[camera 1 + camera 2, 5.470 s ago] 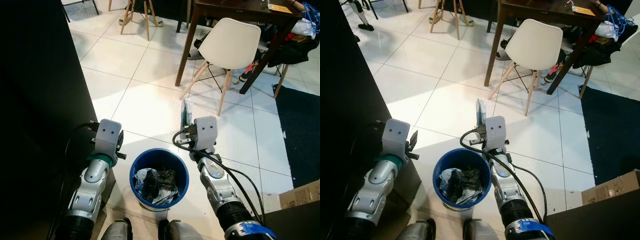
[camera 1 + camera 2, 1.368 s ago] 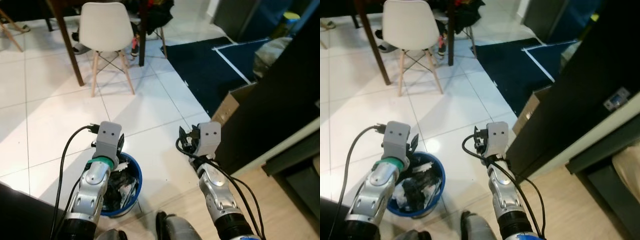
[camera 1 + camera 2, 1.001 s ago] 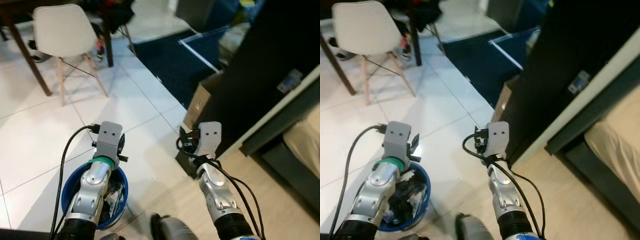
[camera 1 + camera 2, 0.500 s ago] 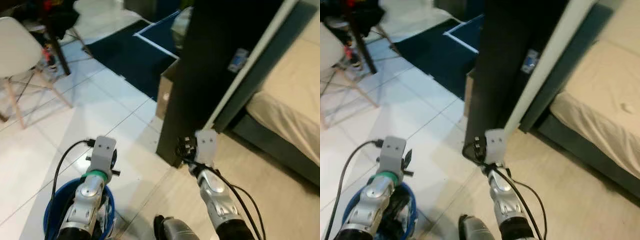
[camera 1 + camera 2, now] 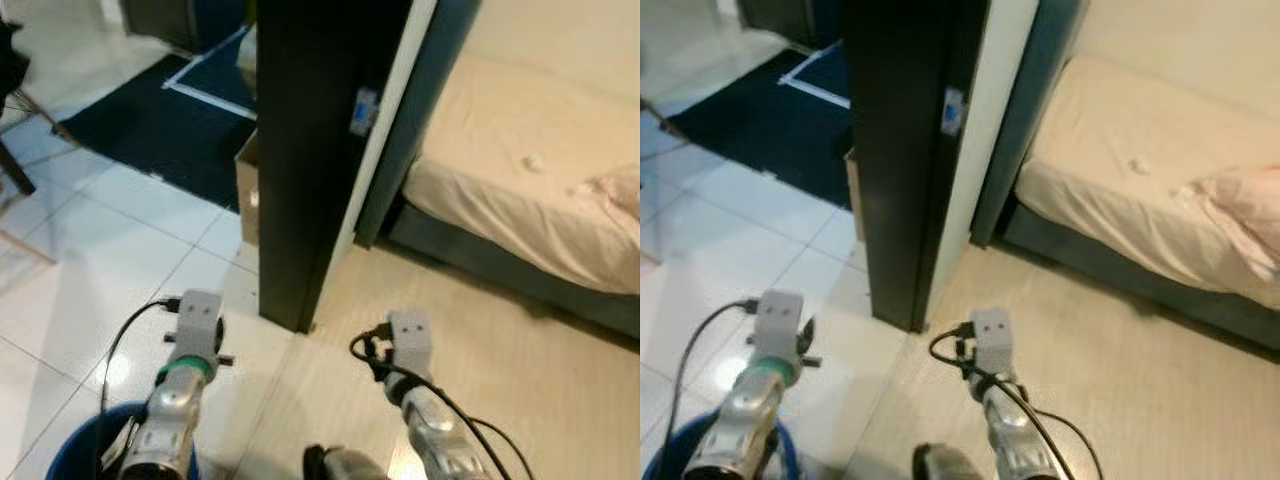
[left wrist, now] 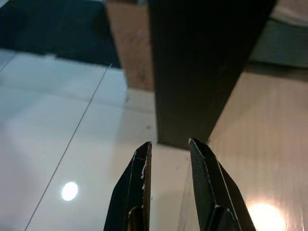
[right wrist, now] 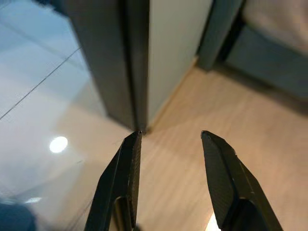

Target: Clean up the room

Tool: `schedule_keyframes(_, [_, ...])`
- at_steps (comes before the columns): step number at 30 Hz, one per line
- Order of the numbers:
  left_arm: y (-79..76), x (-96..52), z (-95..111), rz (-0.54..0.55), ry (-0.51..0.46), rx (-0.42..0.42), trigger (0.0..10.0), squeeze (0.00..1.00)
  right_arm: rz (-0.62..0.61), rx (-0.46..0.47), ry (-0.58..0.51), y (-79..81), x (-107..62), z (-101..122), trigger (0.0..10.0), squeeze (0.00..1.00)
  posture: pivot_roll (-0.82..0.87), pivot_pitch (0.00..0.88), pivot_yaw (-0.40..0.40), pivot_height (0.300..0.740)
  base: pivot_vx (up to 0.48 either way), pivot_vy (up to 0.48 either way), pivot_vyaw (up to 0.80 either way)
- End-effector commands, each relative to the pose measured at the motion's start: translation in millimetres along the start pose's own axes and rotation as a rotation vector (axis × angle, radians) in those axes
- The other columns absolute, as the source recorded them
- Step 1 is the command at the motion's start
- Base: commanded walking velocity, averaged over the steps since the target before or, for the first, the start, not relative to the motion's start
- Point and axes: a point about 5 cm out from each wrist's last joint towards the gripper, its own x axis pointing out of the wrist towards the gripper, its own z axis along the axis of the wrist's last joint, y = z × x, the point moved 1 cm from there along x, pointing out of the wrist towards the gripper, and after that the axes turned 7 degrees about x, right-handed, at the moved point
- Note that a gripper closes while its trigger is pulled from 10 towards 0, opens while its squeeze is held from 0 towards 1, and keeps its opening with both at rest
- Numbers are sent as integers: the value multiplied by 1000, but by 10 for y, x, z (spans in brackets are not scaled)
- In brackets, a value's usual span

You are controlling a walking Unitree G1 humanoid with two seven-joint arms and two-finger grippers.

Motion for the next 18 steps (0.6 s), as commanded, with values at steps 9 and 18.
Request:
schedule_keyframes(9, [119,15,-18,63,-20,-22,10000,0,67,-89,-15,25,-51,-58,10000,0,-17,22,-27,740,0,0,-781])
schedule_keyframes(18, [98,7,-62,54,-10,-7,10000,0,64,-79,-57,16,-6,41,10000,0,-17,26,-32,740,0,0,-781])
